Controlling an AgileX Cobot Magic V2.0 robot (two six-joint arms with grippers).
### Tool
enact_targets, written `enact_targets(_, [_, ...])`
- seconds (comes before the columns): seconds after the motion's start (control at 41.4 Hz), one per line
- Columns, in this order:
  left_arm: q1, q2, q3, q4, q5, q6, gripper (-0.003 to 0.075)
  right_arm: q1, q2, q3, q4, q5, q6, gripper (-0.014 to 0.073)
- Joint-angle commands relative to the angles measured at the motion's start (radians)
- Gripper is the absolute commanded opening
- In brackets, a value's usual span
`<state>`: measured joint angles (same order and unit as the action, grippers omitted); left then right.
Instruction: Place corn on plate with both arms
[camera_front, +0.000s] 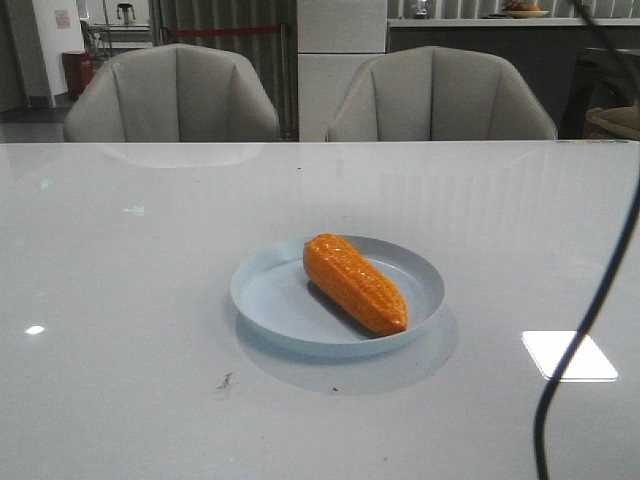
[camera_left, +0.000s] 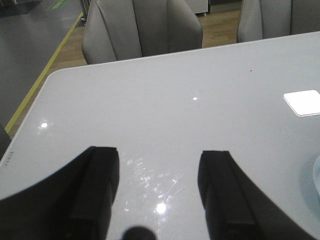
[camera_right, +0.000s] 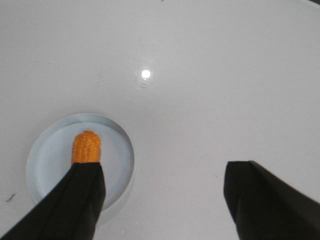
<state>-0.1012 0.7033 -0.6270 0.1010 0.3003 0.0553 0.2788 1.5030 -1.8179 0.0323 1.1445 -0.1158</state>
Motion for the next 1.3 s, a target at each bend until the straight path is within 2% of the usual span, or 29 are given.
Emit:
enact_targets(0.0, [0.003,-0.003,-0.030,-0.008,-0.089,-0.010,0.0422,-0.073,-0.147,0.083,-0.011,-0.090,-0.009,0.0599])
enact_targets(0.29, [0.003,-0.003,-0.030,-0.008,-0.089,-0.010,0.0422,-0.271,-0.526,0.564,-0.011,-0.274,-0.009,0.0599])
enact_targets(0.459, [0.003,-0.003,-0.030,-0.008,-0.089,-0.010,0.0422,-0.304,-0.727,0.864,-0.011,-0.329,-0.008,0.0599])
enact_targets(0.628, [0.003,-0.003,-0.030,-0.008,-0.089,-0.010,0.0422,-0.304,-0.908,1.062,-0.010,-0.336,0.008,0.0599])
enact_targets(0.821, [0.003,-0.003,-0.030,-0.008,-0.091,-0.010,0.0422,-0.304,-1.009,1.124,-0.010,-0.323,0.008,0.0599])
enact_targets(1.28, [0.003,-0.003,-0.030,-0.008,-0.089,-0.010,0.0422,-0.304,-1.013,1.124,-0.009,-0.312,0.008,0.0599])
